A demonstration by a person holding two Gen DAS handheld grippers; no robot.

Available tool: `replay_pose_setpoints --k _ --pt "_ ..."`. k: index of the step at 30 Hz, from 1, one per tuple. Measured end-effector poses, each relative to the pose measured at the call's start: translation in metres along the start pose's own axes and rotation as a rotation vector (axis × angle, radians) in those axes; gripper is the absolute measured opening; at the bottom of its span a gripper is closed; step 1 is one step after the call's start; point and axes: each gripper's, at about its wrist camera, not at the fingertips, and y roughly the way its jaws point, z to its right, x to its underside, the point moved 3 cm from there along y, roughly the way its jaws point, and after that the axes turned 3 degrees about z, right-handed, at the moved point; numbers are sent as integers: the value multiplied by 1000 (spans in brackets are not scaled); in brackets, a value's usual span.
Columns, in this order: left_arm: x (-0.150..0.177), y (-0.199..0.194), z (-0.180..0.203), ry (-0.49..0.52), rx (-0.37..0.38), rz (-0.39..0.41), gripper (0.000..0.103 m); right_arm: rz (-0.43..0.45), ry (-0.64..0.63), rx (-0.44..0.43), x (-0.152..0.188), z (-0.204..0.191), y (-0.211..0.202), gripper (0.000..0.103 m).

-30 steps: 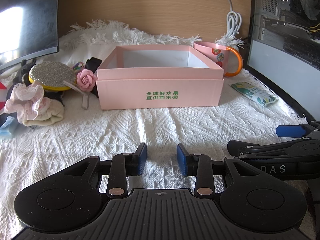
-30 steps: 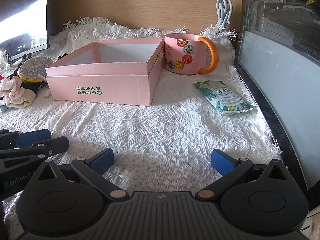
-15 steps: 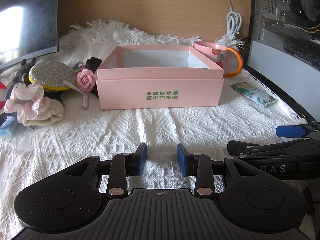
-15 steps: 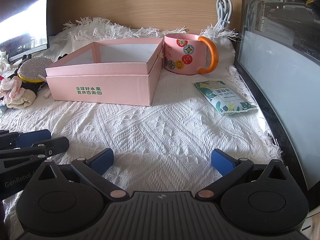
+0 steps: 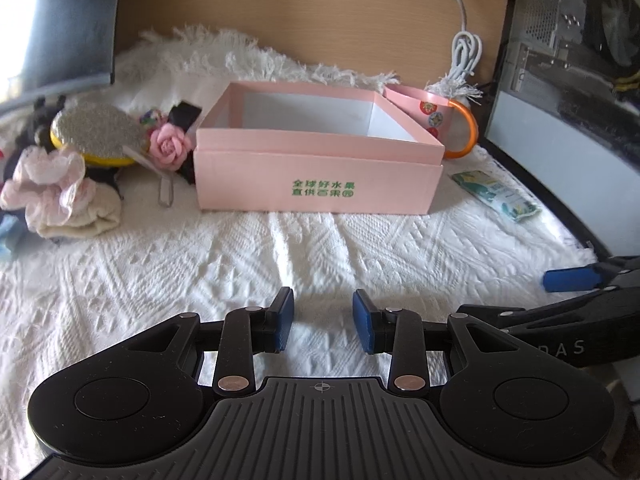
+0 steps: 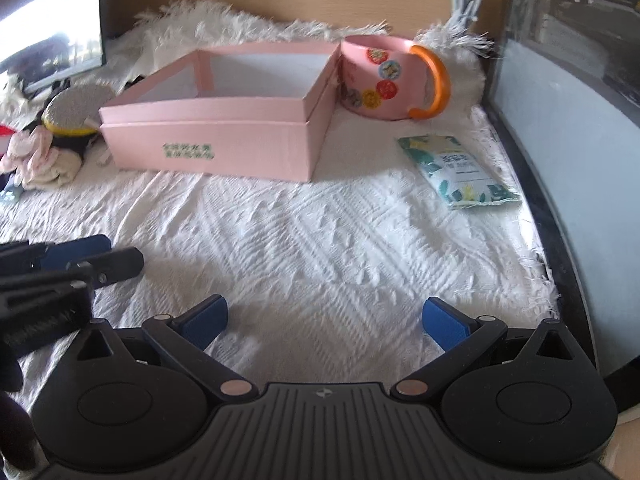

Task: Organize soft objects
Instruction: 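Grasp the pink-white fabric scrunchie with the right tool while the left tool reaches the glitter pad, then drop the yellow-rimmed glitter pad into the pink box with the left tool while the right holds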

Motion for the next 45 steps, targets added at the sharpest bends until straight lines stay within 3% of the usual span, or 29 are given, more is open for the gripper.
replay_pose_setpoints --k 5,9,12,15,19,20,23,24,25,28,32,35,39,45 --pt "-23 -32 -55 -121 34 -33 37 -104 -33 -34 -10 -11 1 100" --pt "-47 -72 -123 -211 -11 -1 37 -73 -11 -124 -27 -51 -13 100" --pt "-58 -99 -179 -251 -86 33 37 -6 -133 -220 -55 -117 -21 100" --pt "-64 -115 -236 -322 -138 36 37 40 -169 -327 -85 -176 -20 100" --pt "-65 -123 -282 -365 -111 48 37 66 -215 -415 -118 -253 5 99" --pt "-64 -123 -289 -372 -102 44 37 66 -242 -406 -121 -268 15 93" --pt "-71 -123 -296 -356 -25 43 37 1 -261 -388 -123 -298 47 31" --pt "-75 -121 -296 -338 3 45 37 -35 -260 -386 -123 -301 54 30" --pt "-82 -117 -293 -319 41 47 37 -65 -251 -382 -123 -301 56 28" --pt "-106 -95 -276 -247 168 28 37 -4 -214 -358 -120 -280 25 25" --pt "-142 -43 -266 -277 246 -40 37 8 -181 -258 -108 -233 -3 25" --pt "-154 -13 -271 -308 234 -74 37 -7 -128 -163 -96 -192 -20 25" --pt "-155 20 -278 -335 143 -135 37 -12 -54 -79 -71 -146 -39 25" --pt "-157 54 -262 -302 181 -208 37 -33 70 -19 -37 -109 -54 25"
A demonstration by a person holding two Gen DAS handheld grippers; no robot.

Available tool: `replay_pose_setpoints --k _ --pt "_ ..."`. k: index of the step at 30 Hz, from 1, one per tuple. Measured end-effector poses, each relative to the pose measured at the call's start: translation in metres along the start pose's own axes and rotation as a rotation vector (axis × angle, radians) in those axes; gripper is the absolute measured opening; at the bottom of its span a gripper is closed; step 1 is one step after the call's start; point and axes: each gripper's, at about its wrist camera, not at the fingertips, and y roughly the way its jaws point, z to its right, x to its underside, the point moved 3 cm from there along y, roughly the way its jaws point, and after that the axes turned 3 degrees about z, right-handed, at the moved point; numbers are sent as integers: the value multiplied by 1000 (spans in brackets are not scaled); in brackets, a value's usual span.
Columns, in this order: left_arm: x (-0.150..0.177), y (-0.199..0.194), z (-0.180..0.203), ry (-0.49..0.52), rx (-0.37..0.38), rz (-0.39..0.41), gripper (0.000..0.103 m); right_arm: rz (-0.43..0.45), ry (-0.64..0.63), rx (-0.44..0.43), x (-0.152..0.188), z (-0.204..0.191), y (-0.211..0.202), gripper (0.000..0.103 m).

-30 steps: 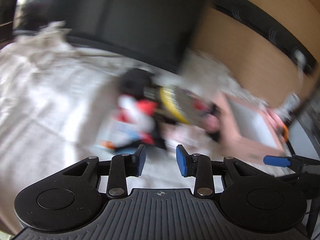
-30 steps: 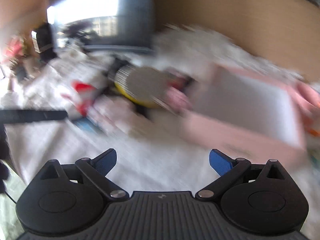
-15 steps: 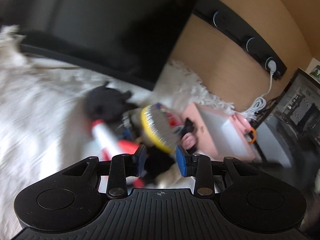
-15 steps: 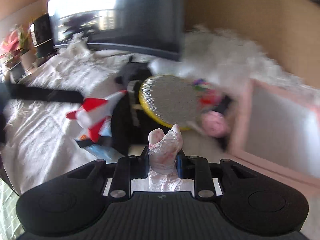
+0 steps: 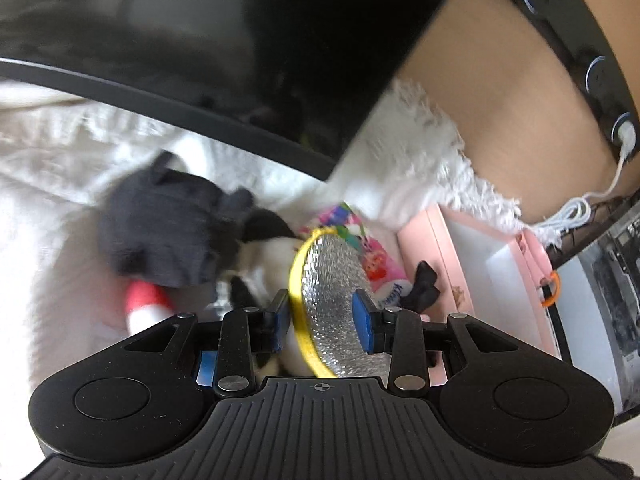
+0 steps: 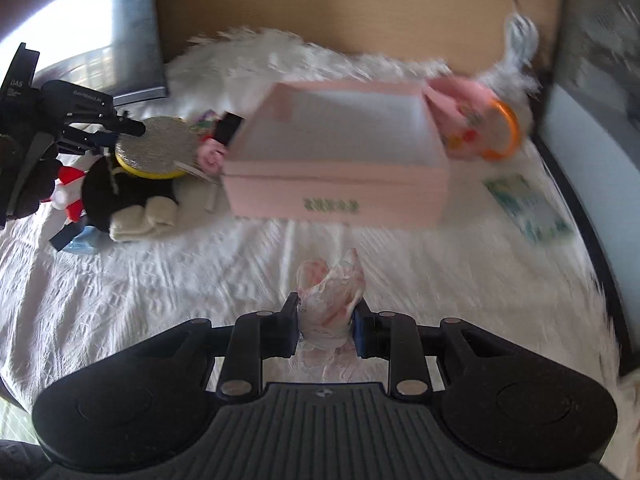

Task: Organize soft objects
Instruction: 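Drop the yellow-rimmed glitter pad into the pink box with the left tool while the right holds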

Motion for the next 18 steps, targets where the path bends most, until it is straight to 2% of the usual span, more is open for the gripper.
replay_pose_setpoints --k 2,5,10,11,15,18 --pt "0 3 11 10 28 -11 37 -13 29 -5 5 4 1 25" --pt "-1 4 33 59 87 29 37 3 25 5 7 1 2 25" --pt "5 36 43 140 -64 2 37 16 1 -17 3 -4 2 25" --pt "7 43 43 143 -79 -10 36 13 -4 -19 2 -4 3 25" --pt "11 57 45 173 -136 -19 23 -15 -22 -27 4 -2 8 25" --pt "13 60 53 207 -168 -12 22 -18 -42 -25 5 2 9 25"
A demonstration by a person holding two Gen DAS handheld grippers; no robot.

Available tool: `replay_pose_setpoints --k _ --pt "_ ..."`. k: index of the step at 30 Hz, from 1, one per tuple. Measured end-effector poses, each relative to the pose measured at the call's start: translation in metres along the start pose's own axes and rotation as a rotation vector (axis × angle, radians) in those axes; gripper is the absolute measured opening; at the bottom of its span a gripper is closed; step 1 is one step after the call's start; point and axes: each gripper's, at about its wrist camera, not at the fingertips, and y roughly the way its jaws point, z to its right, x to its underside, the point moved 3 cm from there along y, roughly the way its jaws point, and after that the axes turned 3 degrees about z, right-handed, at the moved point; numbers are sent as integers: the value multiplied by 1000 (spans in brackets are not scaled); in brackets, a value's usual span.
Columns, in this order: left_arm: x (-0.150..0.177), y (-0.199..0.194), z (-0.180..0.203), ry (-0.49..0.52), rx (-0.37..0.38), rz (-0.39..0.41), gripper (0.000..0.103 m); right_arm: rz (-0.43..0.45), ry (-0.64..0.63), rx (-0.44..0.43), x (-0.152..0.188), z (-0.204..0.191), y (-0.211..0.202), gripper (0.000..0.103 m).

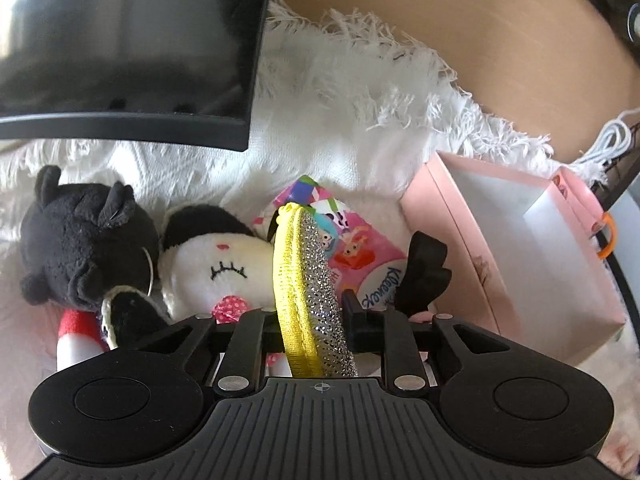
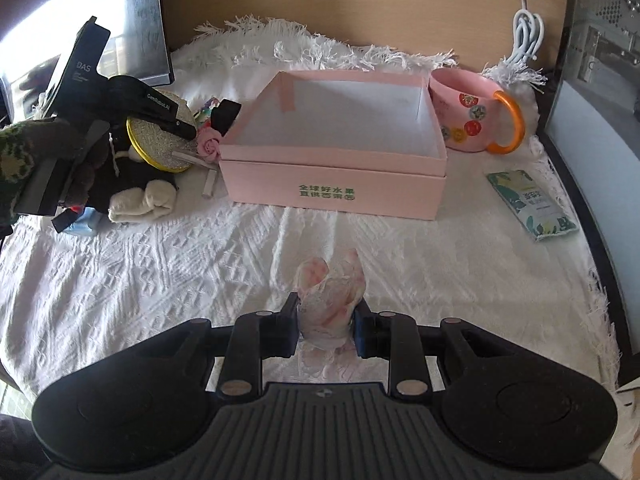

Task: Organize soft objects
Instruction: 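Drop the yellow-rimmed glitter pad into the pink box with the left tool while the right holds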

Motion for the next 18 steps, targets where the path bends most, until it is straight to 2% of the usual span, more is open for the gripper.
replay_pose_setpoints --k 5,12,18 --pt "6 -29 9 42 12 61 18 14 -28 -1 0 10 -2 25" --pt "28 -89 21 5 94 127 18 18 -71 -41 -6 20 -3 25" --pt "61 -126 40 -24 193 106 18 31 -98 -80 -14 23 -11 25"
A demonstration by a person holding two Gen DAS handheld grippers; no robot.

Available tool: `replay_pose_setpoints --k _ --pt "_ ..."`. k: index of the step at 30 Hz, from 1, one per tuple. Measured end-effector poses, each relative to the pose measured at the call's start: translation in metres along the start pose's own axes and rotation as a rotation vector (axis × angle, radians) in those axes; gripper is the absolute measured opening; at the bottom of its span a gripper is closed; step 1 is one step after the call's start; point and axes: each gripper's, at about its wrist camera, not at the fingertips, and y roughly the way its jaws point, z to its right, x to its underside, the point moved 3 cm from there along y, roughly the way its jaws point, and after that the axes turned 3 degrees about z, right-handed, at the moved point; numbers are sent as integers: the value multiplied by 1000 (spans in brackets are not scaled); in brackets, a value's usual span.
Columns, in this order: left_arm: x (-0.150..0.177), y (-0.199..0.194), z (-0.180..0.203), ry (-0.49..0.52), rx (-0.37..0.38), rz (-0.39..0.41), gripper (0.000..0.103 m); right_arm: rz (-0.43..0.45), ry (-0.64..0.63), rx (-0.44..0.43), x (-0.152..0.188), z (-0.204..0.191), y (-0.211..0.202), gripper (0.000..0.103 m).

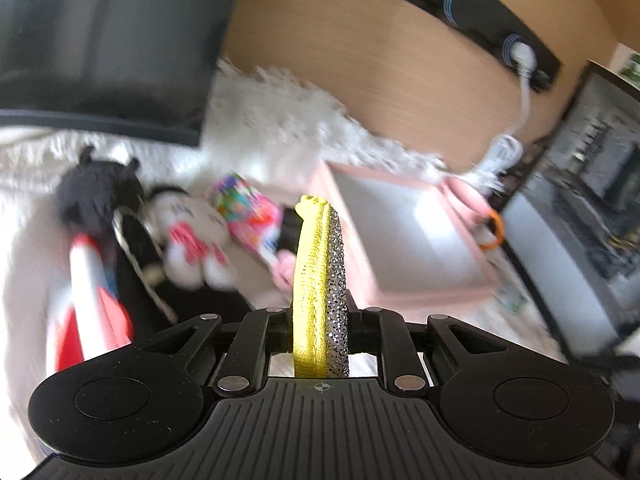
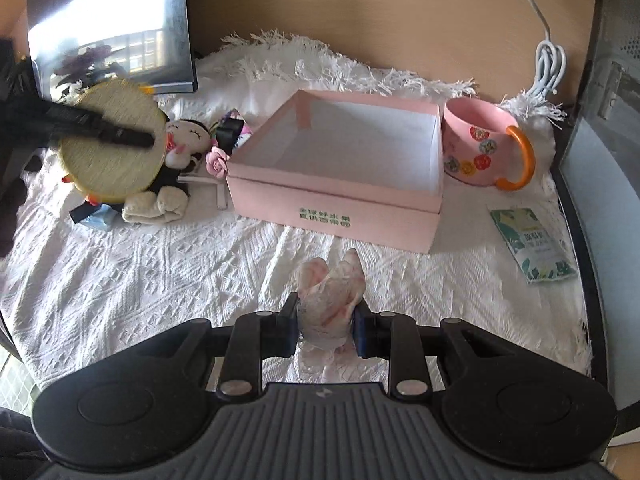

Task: Organize soft objects
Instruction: 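Drop the yellow-rimmed glitter pad into the pink box with the left tool while the right holds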

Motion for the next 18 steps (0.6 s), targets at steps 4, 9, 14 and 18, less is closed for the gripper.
replay_pose_setpoints --k 4,9,14,18 --pt "26 -8 22 -26 128 -74 18 13 1 -6 -2 6 -7 25" --pt "40 0 51 -50 230 -143 18 19 25 -7 6 14 -13 25" --pt "-6 28 75 -52 283 -73 18 44 78 2 15 27 -19 25" --pt "-68 71 81 -165 366 -15 21 75 122 11 20 36 -27 25"
